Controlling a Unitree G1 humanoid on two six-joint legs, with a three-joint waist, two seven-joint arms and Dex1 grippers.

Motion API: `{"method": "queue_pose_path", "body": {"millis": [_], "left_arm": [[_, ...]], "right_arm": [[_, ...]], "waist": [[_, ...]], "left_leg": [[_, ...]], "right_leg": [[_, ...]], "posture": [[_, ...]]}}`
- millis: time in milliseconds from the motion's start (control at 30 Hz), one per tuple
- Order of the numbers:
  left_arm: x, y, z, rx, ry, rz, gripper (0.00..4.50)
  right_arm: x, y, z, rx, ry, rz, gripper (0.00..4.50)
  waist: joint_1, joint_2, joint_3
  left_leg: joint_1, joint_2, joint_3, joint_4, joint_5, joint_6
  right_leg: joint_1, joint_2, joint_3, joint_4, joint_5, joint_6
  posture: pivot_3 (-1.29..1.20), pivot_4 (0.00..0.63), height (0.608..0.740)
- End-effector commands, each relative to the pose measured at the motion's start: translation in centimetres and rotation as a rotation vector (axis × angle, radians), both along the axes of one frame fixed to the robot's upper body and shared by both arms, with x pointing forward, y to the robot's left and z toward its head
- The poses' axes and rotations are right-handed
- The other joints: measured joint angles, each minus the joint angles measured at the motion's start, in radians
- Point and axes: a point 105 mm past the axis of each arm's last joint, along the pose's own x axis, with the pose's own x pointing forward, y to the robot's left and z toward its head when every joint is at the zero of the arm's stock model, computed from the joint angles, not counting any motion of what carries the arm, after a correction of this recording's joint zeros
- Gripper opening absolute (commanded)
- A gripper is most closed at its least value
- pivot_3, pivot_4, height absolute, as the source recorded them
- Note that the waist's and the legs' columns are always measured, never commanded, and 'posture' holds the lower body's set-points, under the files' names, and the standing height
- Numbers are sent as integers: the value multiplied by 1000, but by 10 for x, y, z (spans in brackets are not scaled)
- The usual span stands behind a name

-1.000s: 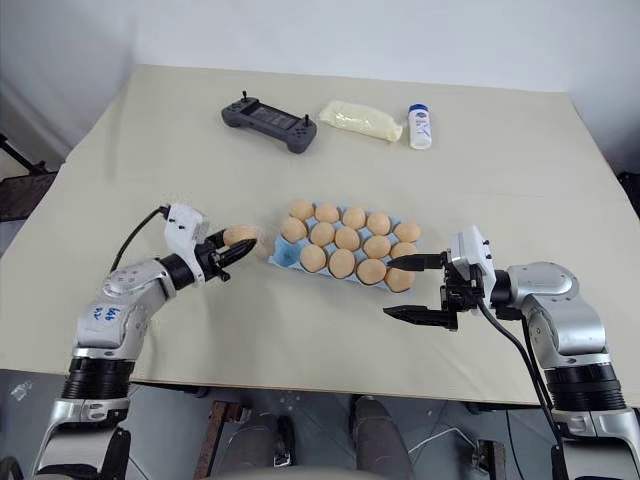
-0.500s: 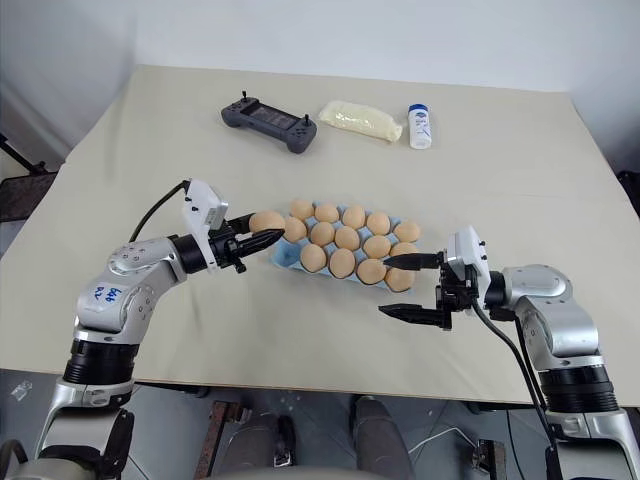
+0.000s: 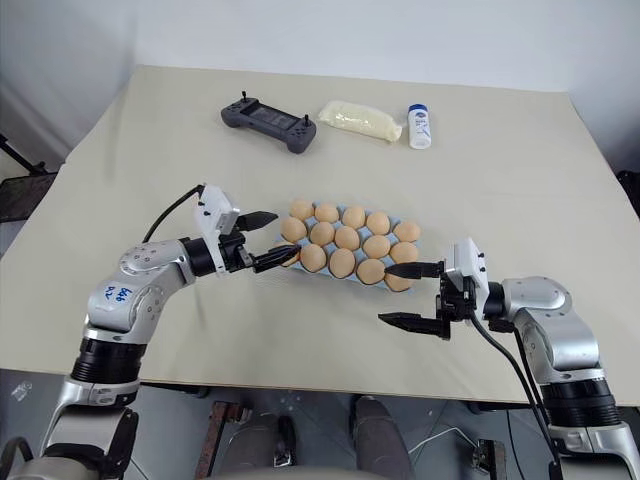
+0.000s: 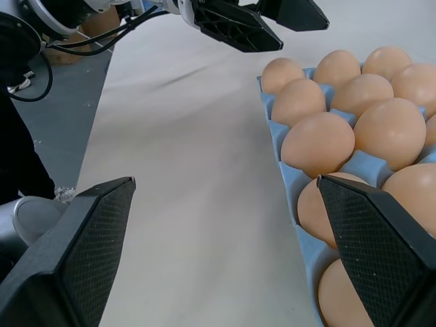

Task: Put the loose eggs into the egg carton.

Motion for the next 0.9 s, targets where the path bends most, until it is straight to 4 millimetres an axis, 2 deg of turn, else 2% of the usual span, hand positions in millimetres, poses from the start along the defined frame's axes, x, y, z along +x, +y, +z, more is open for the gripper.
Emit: {"method": "queue_pose_path", "body": {"millis": [33, 133, 267, 433, 467, 667, 900], "left_arm": [[2, 14, 25, -65, -78, 57, 4464], [0, 27, 37, -111, -103, 67, 4464], [-14, 47, 40, -123, -139, 30, 4464], [-21, 71, 28, -96, -110, 60, 4464], [-22, 74, 26, -93, -108, 64, 4464], [-24, 81, 22, -92, -103, 93, 4464], [-24, 82, 22, -99, -106, 96, 4464]], "right_arm": [[-1, -3, 10, 12, -58, -10, 4500], [3, -8, 10, 10, -66, -28, 4500], [13, -19, 11, 2, -80, -74, 4500], [22, -29, 12, 21, -91, -137, 4500], [24, -31, 12, 29, -92, -151, 4500], [27, -38, 15, 65, -104, -208, 4500], [29, -37, 17, 90, -110, -232, 4500]], "waist": [[0, 0, 0], [0, 0, 0], [-4, 1, 0], [-1, 1, 1], [-1, 1, 1], [0, 1, 1], [-3, 1, 1]], "left_leg": [[0, 0, 0, 0, 0, 0], [0, 0, 0, 0, 0, 0], [0, 0, 1, 0, 0, 0], [0, 0, 0, 0, 0, 0], [0, 0, 0, 0, 0, 0], [0, 1, 0, 0, 0, 0], [0, 2, 0, 0, 0, -1]], "right_leg": [[0, 0, 0, 0, 0, 0], [0, 0, 0, 0, 0, 0], [0, 0, 0, 0, 0, 0], [0, -1, 0, 0, -1, -1], [0, -2, 0, 0, -3, -5], [0, -3, 0, 0, -3, -6], [0, -3, 0, 0, -3, -5]], "posture": [[0, 150, 740], [0, 150, 740], [0, 150, 740], [0, 150, 740], [0, 150, 740], [0, 150, 740], [0, 150, 740]]}}
